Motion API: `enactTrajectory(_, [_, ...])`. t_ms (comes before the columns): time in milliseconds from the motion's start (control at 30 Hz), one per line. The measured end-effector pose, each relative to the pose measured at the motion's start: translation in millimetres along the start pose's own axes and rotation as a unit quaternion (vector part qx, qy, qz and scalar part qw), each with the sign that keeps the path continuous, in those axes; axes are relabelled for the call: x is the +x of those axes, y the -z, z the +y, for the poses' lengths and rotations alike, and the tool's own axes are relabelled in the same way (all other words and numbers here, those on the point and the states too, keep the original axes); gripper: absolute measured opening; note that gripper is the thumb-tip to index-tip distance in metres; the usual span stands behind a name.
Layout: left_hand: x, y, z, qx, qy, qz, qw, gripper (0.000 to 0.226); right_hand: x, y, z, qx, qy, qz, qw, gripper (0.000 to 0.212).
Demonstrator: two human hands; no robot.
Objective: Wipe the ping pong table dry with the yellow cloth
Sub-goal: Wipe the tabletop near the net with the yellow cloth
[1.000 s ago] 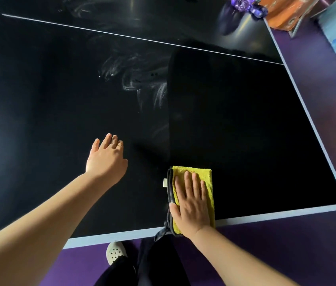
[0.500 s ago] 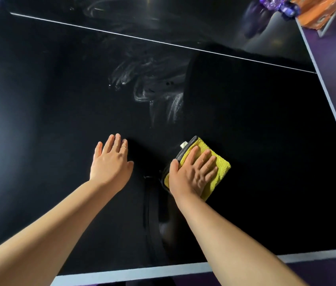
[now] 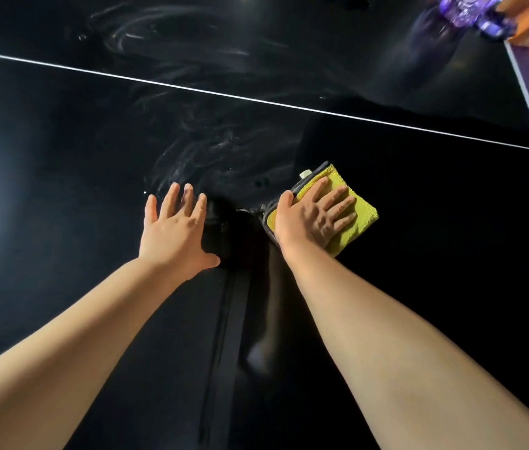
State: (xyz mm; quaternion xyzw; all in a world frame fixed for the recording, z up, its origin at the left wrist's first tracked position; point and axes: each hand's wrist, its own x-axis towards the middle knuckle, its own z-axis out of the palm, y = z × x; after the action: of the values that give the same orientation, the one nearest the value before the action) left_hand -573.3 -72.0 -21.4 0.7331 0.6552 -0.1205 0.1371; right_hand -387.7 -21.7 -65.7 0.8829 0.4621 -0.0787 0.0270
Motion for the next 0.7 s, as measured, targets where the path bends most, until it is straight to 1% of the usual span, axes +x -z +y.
enactTrajectory(200, [39,14,2,0.066,-0.049,-0.071,0.994,0.129,74,4,-35,-0.006,0.009,0.011,1.000,0.080])
enactTrajectory(367, [49,15,4,0.077,-0.058,-0.092,0.991,0.131,128,9,-64,0.011,0.012,0.016,1.000,0.078])
enactTrajectory(433, [50,14,4,0.072,-0.057,-0.092,0.992,0.131,146,12,-74,0.010,0.028,0.016,0.999,0.076])
enactTrajectory(500, [52,13,3,0.066,-0.058,-0.089,0.992,0.131,163,15,-81,-0.005,0.079,0.018,0.997,0.074])
enactTrajectory(567, [52,13,3,0.061,-0.059,-0.092,0.992,0.131,179,20,-84,-0.025,0.165,0.011,0.986,0.070])
enactTrajectory(633, [53,13,4,0.060,-0.059,-0.093,0.992,0.131,191,24,-83,-0.045,0.263,-0.001,0.964,0.066])
enactTrajectory(700, [53,14,4,0.062,-0.057,-0.095,0.992,0.131,198,25,-79,-0.066,0.343,-0.010,0.937,0.064])
